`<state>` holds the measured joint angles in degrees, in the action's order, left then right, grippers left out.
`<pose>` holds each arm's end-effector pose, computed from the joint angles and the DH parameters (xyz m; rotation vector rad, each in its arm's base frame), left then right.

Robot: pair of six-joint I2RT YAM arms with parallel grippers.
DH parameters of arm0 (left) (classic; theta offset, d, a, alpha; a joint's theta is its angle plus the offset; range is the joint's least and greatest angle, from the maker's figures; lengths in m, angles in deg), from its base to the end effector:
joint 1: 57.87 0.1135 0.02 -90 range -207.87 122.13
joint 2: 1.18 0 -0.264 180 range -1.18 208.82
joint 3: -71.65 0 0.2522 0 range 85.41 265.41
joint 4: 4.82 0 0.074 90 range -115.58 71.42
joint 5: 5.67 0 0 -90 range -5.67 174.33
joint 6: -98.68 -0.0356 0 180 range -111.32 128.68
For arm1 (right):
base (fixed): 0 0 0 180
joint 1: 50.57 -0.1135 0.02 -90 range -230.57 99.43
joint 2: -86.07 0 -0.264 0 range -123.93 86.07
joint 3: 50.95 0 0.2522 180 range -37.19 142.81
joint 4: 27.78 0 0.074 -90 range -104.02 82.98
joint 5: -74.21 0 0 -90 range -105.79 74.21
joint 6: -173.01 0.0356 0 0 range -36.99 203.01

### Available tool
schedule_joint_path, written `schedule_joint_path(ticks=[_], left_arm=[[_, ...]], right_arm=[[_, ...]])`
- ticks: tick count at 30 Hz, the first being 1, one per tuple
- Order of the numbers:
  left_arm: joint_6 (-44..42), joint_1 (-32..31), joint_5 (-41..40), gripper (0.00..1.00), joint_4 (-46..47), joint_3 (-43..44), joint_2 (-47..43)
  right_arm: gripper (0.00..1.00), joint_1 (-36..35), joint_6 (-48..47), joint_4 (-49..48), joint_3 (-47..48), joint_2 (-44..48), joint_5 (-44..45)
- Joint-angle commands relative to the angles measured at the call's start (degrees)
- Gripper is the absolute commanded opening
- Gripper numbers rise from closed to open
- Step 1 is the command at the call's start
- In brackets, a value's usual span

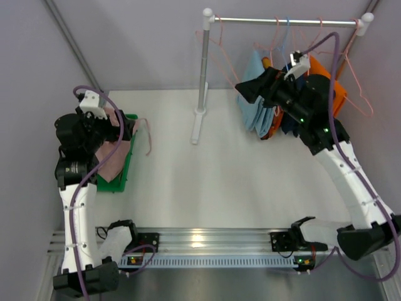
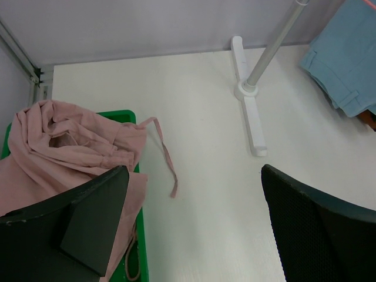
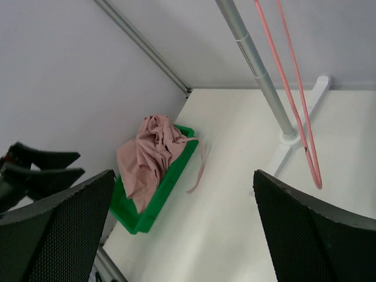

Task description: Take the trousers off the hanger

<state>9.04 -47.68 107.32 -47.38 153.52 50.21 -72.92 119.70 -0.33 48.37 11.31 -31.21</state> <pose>0.1767 0.0176 0.4254 0.1255 1.7660 -0.2329 0.2629 0.1183 0.4676 -0.0049 1.7166 0.9982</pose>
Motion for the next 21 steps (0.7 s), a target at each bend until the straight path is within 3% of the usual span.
schedule_joint_path(ticks=[1,5,10,21], left_arm=[[1.5,0.1,2.6,0.99,-0.2,-0.4,0.5],[0.7,0.1,4.6,0.99,1.1,-1.9,-0.2],[0.2,0.1,4.9,0.99,1.4,-1.6,-0.1],[-1.3,0.1,3.7,0.99,0.9,-1.0,-0.7]], right_arm=[[1.0,-0.5,-9.1,1.6,-3.8,10.2,2.1],[1.0,0.9,-14.5,4.7,-6.8,18.5,7.1],[0.99,4.1,-17.4,7.4,-8.2,20.6,8.5],[0.9,6.3,-18.1,10.5,3.7,7.0,8.6]])
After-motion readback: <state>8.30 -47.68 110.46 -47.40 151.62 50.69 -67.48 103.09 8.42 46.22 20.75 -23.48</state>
